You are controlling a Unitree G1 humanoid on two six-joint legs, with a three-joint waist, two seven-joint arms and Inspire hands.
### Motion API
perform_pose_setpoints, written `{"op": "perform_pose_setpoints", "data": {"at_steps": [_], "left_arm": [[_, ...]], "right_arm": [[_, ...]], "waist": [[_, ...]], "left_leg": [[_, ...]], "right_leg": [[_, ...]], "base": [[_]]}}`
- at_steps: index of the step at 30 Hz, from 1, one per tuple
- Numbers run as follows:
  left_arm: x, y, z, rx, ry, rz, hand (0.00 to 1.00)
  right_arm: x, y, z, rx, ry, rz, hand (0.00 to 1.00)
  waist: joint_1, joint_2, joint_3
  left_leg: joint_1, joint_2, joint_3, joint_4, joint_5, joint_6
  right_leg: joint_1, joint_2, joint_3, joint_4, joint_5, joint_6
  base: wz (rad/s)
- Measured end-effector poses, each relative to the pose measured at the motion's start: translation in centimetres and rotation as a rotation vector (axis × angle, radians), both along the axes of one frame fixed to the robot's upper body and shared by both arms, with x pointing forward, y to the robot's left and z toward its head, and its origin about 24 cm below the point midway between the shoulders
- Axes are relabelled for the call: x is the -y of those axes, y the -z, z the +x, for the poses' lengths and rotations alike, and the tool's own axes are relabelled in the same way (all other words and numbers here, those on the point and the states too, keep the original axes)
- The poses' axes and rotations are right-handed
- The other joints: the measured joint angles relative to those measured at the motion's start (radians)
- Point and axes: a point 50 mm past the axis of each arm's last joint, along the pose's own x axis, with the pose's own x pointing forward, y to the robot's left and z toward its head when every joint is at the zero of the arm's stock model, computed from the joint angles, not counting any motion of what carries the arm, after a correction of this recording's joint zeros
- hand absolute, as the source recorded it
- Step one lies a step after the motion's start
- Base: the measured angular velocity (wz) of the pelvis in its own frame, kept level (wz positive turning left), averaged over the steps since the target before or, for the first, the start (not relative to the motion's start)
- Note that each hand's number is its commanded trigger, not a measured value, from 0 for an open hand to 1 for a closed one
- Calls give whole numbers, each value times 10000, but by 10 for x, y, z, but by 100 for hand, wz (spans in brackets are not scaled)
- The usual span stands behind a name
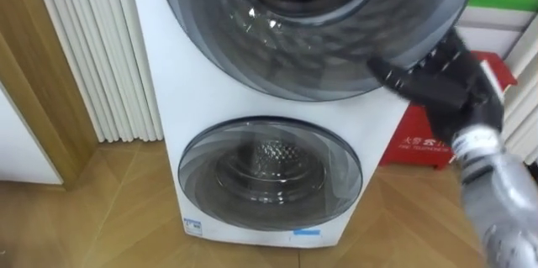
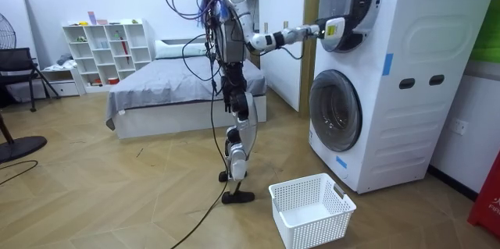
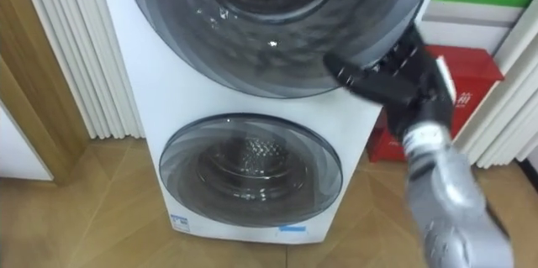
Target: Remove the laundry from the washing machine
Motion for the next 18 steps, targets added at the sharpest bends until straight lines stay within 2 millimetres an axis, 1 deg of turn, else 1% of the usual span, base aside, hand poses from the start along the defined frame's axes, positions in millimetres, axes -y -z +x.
{"op": "perform_pose_setpoints", "data": {"at_steps": [2,4,5,9,13,14,18], "left_arm": [[2,0,5,246,70,-6,0],[3,0,9,383,151,-30,0],[3,0,11,534,175,-21,0],[4,0,10,786,0,-67,0],[6,0,9,944,-319,-176,0],[6,0,9,987,-339,-202,0],[9,1,9,1062,-384,-288,0]], "right_arm": [[-11,19,-12,-603,-679,42,0],[-17,30,-19,-922,-1103,66,0],[-19,33,-21,-998,-1382,48,0],[-23,40,-27,-1107,-1975,59,0],[-28,38,-37,-876,-2373,112,0],[-28,38,-41,-850,-2479,135,0],[-30,41,-47,-878,-2719,196,0]], "waist": [[-14,71,43],[-12,137,57],[-9,173,81],[-22,176,71],[-81,189,57],[-98,194,54],[-106,232,52]], "left_leg": [[-12,0,-1,-12,0,0],[-29,-10,-2,-14,-1,2],[-50,-15,-8,-26,-2,3],[-86,-16,-14,-45,0,4],[-165,-24,-22,-85,1,6],[-151,-22,-8,-81,1,6],[-26,-20,42,-117,3,7]], "right_leg": [[-4,23,-6,1,0,0],[-17,44,-14,3,0,0],[-31,42,-13,13,1,1],[-110,43,-12,36,1,1],[-123,52,-15,7,2,4],[-124,49,43,-2,4,8],[-74,46,138,-14,5,10]], "base": [[0],[0],[0],[0],[3],[0],[-6]]}}
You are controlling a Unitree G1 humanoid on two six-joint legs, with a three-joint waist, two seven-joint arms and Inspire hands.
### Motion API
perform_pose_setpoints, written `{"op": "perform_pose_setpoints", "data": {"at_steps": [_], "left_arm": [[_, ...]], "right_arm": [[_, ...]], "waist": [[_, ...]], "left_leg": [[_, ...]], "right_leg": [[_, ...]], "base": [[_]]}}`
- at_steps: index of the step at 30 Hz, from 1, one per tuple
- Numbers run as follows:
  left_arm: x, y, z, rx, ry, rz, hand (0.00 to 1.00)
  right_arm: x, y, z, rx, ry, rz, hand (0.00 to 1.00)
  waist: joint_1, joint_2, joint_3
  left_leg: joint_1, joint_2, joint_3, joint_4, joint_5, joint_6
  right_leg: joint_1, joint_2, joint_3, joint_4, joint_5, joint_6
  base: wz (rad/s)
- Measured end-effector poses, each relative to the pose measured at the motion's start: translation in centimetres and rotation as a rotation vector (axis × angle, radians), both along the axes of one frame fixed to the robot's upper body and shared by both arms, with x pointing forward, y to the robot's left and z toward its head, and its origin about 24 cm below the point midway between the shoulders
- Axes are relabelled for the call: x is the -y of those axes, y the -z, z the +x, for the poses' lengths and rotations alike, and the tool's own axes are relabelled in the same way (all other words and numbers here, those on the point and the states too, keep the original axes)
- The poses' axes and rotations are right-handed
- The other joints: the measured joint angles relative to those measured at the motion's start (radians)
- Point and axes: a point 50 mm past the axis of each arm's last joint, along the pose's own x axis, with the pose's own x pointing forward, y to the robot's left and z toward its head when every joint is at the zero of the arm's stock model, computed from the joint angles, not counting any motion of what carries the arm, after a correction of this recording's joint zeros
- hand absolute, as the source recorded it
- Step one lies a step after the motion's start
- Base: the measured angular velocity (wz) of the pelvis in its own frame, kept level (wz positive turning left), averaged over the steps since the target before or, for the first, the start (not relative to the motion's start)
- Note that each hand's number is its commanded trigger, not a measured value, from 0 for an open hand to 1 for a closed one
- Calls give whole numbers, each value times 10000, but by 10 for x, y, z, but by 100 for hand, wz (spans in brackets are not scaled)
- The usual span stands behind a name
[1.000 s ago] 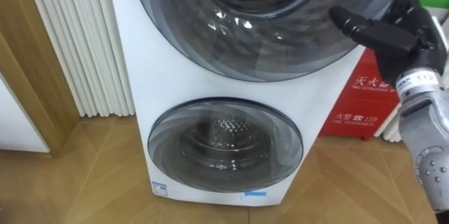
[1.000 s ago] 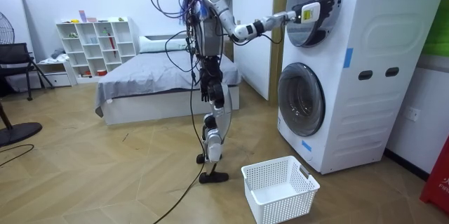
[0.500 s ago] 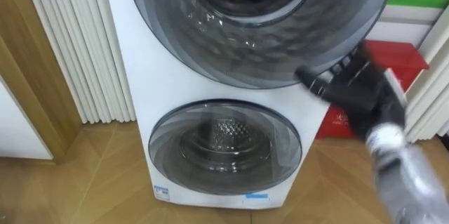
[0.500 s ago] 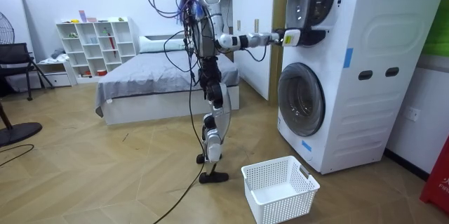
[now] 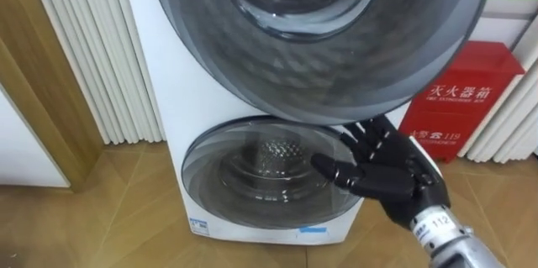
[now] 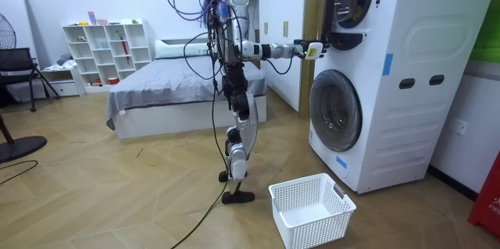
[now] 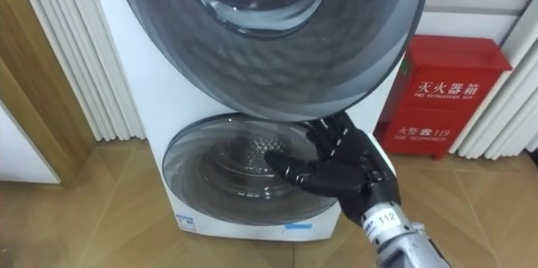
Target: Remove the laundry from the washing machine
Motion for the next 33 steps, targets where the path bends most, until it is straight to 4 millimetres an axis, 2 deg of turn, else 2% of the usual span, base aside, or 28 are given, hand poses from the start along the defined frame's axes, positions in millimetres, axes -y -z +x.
{"op": "perform_pose_setpoints", "data": {"at_steps": [5,12,17,22,29,31,33], "left_arm": [[1,0,0,53,81,6,0],[-1,0,-3,52,19,8,0],[-3,0,-4,49,-126,-36,0],[-5,0,-3,27,-120,16,0],[-9,-1,-1,68,69,197,0],[-12,-1,-1,56,122,286,0],[-12,-2,-1,61,128,315,0]], "right_arm": [[-3,-7,-1,320,-229,11,0],[-2,-28,-1,1044,-339,-77,0],[7,-76,-6,3096,-6,-374,0],[1,-117,-9,4996,-270,-356,0],[-12,-153,-7,6714,-896,-306,0],[-15,-156,-9,6969,-1164,-296,0],[-21,-159,-11,7192,-1504,-343,0]], "waist": [[-11,50,34],[-357,24,42],[-484,2,31],[-688,-37,28],[-688,-222,48],[-677,-304,14],[-660,-301,24]], "left_leg": [[-24,4,113,-22,0,0],[-119,11,136,-44,-1,0],[-171,23,217,-16,1,2],[-155,47,269,-22,2,0],[6,76,463,-66,3,-3],[16,82,466,-64,2,-3],[10,89,478,-55,2,-3]], "right_leg": [[-16,24,87,5,0,1],[-124,41,67,23,3,3],[-271,58,146,86,3,4],[-298,88,224,43,4,2],[-229,112,410,35,17,-12],[-215,113,414,35,30,-7],[-217,121,505,17,79,11]], "base": [[-5],[0],[-6],[-4],[-8],[0],[-2]]}}
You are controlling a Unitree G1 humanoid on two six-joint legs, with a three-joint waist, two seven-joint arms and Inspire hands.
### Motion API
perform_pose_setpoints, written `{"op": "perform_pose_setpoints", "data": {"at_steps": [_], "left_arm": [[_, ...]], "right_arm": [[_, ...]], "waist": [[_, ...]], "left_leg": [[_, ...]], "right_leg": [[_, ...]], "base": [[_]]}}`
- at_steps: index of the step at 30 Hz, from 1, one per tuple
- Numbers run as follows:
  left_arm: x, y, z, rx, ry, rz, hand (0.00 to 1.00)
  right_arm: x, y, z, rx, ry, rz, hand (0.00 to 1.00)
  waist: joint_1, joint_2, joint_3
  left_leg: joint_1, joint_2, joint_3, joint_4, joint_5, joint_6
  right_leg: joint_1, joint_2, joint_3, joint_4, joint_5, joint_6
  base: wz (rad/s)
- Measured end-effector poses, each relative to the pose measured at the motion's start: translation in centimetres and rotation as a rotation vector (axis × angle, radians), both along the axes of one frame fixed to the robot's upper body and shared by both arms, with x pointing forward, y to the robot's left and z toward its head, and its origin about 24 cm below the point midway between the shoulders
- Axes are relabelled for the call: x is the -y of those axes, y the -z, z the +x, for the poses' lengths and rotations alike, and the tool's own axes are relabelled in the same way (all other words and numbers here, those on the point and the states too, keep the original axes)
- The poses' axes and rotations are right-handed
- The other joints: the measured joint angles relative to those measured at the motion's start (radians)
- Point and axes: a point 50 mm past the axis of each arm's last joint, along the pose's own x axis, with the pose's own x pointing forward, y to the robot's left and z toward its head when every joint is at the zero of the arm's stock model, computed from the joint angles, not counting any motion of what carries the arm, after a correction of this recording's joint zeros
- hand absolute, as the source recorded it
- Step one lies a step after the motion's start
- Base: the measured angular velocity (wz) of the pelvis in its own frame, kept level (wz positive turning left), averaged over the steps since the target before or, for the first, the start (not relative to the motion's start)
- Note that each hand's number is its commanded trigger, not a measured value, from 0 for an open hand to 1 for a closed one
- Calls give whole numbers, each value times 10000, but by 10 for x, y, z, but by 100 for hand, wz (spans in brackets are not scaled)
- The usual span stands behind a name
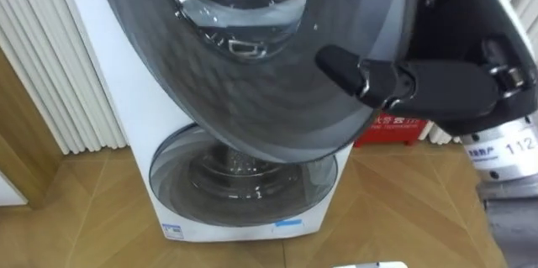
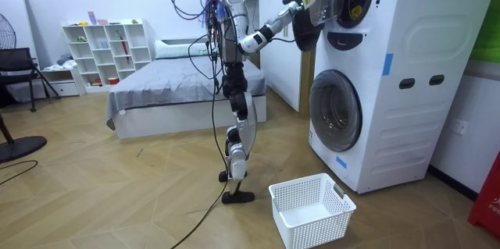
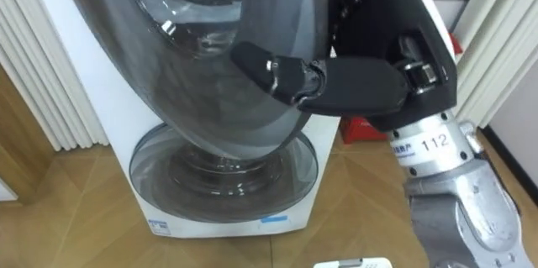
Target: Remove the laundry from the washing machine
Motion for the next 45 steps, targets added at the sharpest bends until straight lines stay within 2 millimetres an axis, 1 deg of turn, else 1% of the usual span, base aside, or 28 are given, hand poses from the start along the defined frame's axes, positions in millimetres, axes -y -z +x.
{"op": "perform_pose_setpoints", "data": {"at_steps": [2,3,4,6,9,14,19,21,23,24,26,27,29,30,31,33,34,36,38,41,45], "left_arm": [[0,0,0,2,22,-13,0],[0,0,0,-4,40,-18,0],[0,0,1,-16,73,-24,0],[1,0,2,-34,108,-35,0],[1,0,4,-35,286,-69,0],[4,0,12,178,440,-381,0],[3,0,13,213,464,-439,0],[3,0,13,216,480,-446,0],[3,0,14,234,569,-460,0],[3,0,14,227,594,-457,0],[2,-1,19,305,697,-427,0],[2,-1,19,315,706,-421,0],[2,-2,23,453,761,-412,0],[2,-2,25,501,780,-408,0],[2,-2,26,561,812,-401,0],[0,-3,28,626,823,-375,0],[-1,-4,29,639,837,-330,0],[-3,-4,30,666,838,-304,0],[-4,-5,30,667,840,-274,0],[-3,-4,30,625,853,-317,0],[-2,-4,30,590,878,-351,0]], "right_arm": [[-6,-2,-4,279,-373,-340,0],[-8,-2,-4,310,-473,-383,0],[-11,-2,-6,384,-717,-499,0],[-15,-2,-7,499,-956,-723,0],[-18,-2,-10,701,-1243,-1017,0],[-22,-4,-14,1025,-1935,-1267,0],[-27,-3,-16,1090,-2706,-1249,0],[-30,-1,-17,1083,-2927,-1222,0],[-36,0,-18,984,-3345,-1095,0],[-37,1,-18,976,-3409,-1084,0],[-43,2,-20,947,-3748,-1024,0],[-44,3,-20,941,-3835,-1002,0],[-51,5,-22,924,-4218,-1003,0],[-52,5,-22,915,-4305,-1013,0],[-56,7,-23,859,-4499,-1047,0],[-62,11,-23,685,-4896,-1180,0],[-65,13,-24,566,-5110,-1219,0],[-70,17,-24,350,-5430,-1375,0],[-75,22,-25,126,-5794,-1528,0],[-82,25,-26,58,-6291,-1726,0],[-88,25,-30,195,-6874,-1839,0]], "waist": [[-1,54,36],[-1,55,37],[-4,109,72],[0,120,74],[33,166,44],[243,254,8],[255,254,7],[273,240,9],[469,214,17],[509,209,18],[539,168,15],[554,149,8],[794,75,-2],[853,54,-5],[983,14,-27],[1114,-38,-8],[1244,-94,1],[1380,-196,29],[1609,-273,40],[1729,-280,39],[1900,-279,45]], "left_leg": [[-16,-9,3,17,-1,3],[-17,-10,6,19,-2,4],[-23,-9,4,15,-3,6],[-42,1,-11,-27,-6,8],[-40,10,-10,-101,-5,6],[-18,9,18,-51,-2,8],[-33,28,-25,-12,2,3],[-14,39,-38,15,1,2],[22,45,-60,16,1,-1],[16,46,-79,24,1,-2],[-92,21,-304,50,1,-5],[-112,10,-337,55,5,-10],[-195,-7,-459,105,10,-15],[-214,-15,-526,118,13,-17],[-250,-19,-576,154,13,-17],[-306,-25,-701,182,17,-22],[-366,-32,-809,222,18,-25],[-383,-37,-859,227,21,-27],[-432,-56,-984,230,22,-27],[-432,-98,-1116,190,51,11],[-420,-107,-1164,167,58,19]], "right_leg": [[-2,-4,32,-11,42,22],[-3,-6,37,-9,46,24],[-11,-4,42,-5,55,21],[-18,10,43,4,67,12],[-21,20,36,16,74,3],[-5,3,-68,12,75,5],[49,5,-161,-3,74,5],[93,0,-205,-12,74,5],[127,9,-177,-18,74,4],[132,13,-186,-17,74,3],[138,-4,-368,-13,75,1],[140,-6,-392,-13,75,0],[138,-16,-495,-16,75,0],[138,-23,-548,-11,75,0],[144,-30,-632,-9,75,0],[148,-37,-760,-10,75,0],[148,-50,-896,-14,75,1],[149,-62,-969,-16,74,2],[150,-74,-1091,-17,74,3],[151,-126,-1239,-22,70,10],[164,-178,-1277,-29,67,15]], "base": [[0],[0],[-3],[0],[0],[0],[4],[5],[0],[6],[23],[24],[17],[19],[21],[22],[23],[15],[14],[11],[5]]}}
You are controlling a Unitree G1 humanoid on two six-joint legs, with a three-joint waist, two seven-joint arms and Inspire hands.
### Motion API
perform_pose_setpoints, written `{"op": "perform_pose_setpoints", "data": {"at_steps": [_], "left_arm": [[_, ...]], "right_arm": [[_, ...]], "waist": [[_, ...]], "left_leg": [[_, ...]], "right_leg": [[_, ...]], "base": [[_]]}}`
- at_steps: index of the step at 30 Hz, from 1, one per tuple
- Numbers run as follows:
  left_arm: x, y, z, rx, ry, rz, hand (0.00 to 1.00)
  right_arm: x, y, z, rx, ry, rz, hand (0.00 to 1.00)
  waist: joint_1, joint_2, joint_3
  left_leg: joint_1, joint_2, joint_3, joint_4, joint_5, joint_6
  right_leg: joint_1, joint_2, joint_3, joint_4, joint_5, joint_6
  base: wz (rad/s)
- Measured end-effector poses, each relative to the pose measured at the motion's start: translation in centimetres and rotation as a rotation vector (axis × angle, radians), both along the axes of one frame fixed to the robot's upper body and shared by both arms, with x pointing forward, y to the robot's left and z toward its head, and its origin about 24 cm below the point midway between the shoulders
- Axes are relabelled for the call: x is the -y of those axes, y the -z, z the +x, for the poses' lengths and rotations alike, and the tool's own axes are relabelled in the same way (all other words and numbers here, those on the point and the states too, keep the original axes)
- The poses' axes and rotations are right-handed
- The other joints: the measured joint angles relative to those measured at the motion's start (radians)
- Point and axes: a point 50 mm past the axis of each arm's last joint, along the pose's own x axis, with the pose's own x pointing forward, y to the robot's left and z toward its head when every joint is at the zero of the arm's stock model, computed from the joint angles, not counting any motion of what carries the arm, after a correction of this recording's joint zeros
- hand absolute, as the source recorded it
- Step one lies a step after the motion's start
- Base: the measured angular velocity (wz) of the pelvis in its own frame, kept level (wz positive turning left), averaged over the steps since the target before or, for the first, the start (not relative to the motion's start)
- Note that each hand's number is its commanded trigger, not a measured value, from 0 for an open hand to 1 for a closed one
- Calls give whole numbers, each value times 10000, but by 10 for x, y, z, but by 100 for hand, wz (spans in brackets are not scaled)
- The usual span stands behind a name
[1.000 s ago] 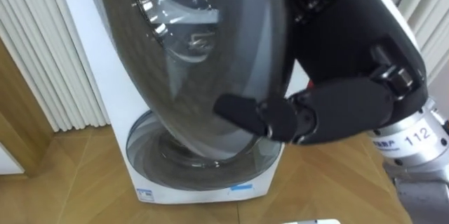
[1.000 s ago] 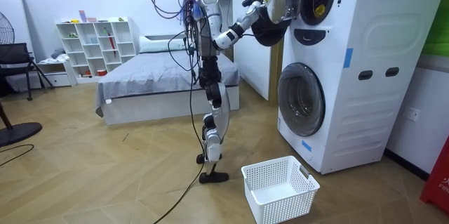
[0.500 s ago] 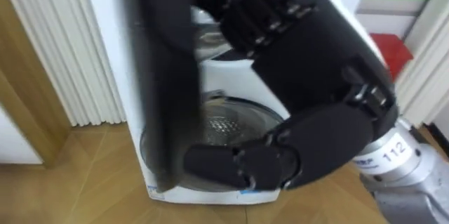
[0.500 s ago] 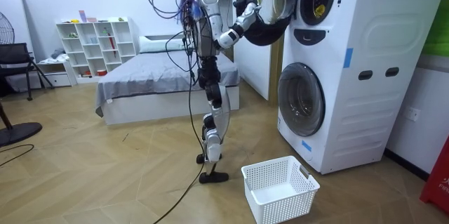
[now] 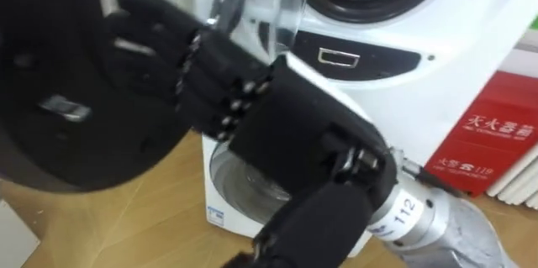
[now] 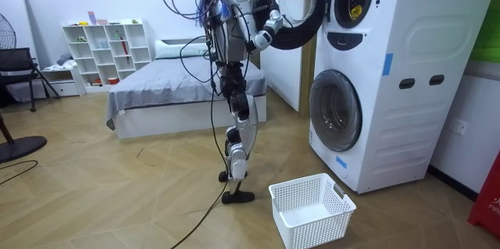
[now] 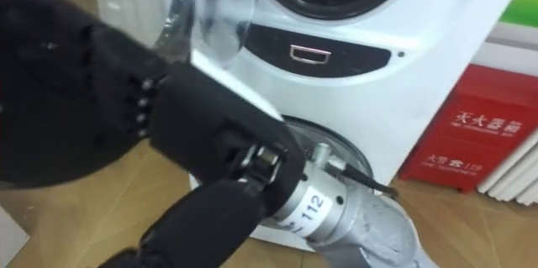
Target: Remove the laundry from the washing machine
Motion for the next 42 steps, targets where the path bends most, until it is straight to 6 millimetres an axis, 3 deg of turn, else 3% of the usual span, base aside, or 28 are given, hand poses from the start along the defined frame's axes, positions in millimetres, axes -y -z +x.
{"op": "perform_pose_setpoints", "data": {"at_steps": [3,7,13,21,24,29,31,35,38,42], "left_arm": [[1,0,1,27,-65,-61,0],[2,0,1,99,-252,-130,0],[4,1,0,122,-443,-171,0],[5,1,0,136,-602,-199,0],[4,2,-2,177,-1050,-302,0],[6,3,-12,36,-1652,-488,0],[5,3,-15,0,-1764,-456,0],[5,3,-17,78,-2093,-449,0],[7,4,-19,-7,-2119,-462,0],[8,4,-19,-81,-2108,-469,0]], "right_arm": [[-5,1,-3,8,-372,-33,0],[-8,3,-5,40,-739,-69,0],[-11,6,-2,-176,-795,27,0],[-7,14,6,127,407,-974,0],[7,19,13,248,1757,-1674,0],[50,42,29,-524,4955,-3023,0],[63,44,32,-607,6005,-3199,0],[85,45,41,-904,7716,-3112,0],[99,37,45,-873,8912,-2647,0],[102,29,50,-740,9482,-2277,0]], "waist": [[176,-2,21],[274,-6,138],[561,-4,142],[315,10,187],[168,40,187],[-457,234,100],[-569,284,102],[-875,360,12],[-929,360,9],[-932,331,-10]], "left_leg": [[16,1,-48,-15,4,3],[-11,-11,-197,-12,9,-5],[29,-12,-217,-10,9,-6],[-68,-59,-246,20,2,-1],[-132,-85,-227,62,11,13],[-99,-143,-187,47,59,86],[-27,-133,-62,-4,63,91],[88,-114,82,-18,64,92],[256,-111,155,-66,65,95],[338,-107,303,-84,67,98]], "right_leg": [[26,-2,-16,-10,-5,8],[56,2,-47,-13,-11,17],[109,-3,-57,-17,-12,19],[88,13,-104,-19,-12,21],[15,1,-24,-17,-10,23],[-10,-63,52,-10,18,68],[-12,-61,95,-16,19,70],[52,-110,267,-12,18,72],[157,-112,352,-14,8,88],[188,-120,369,1,-2,105]], "base": [[5],[12],[2],[1],[-3],[-2],[-20],[-11],[-11],[-8]]}}
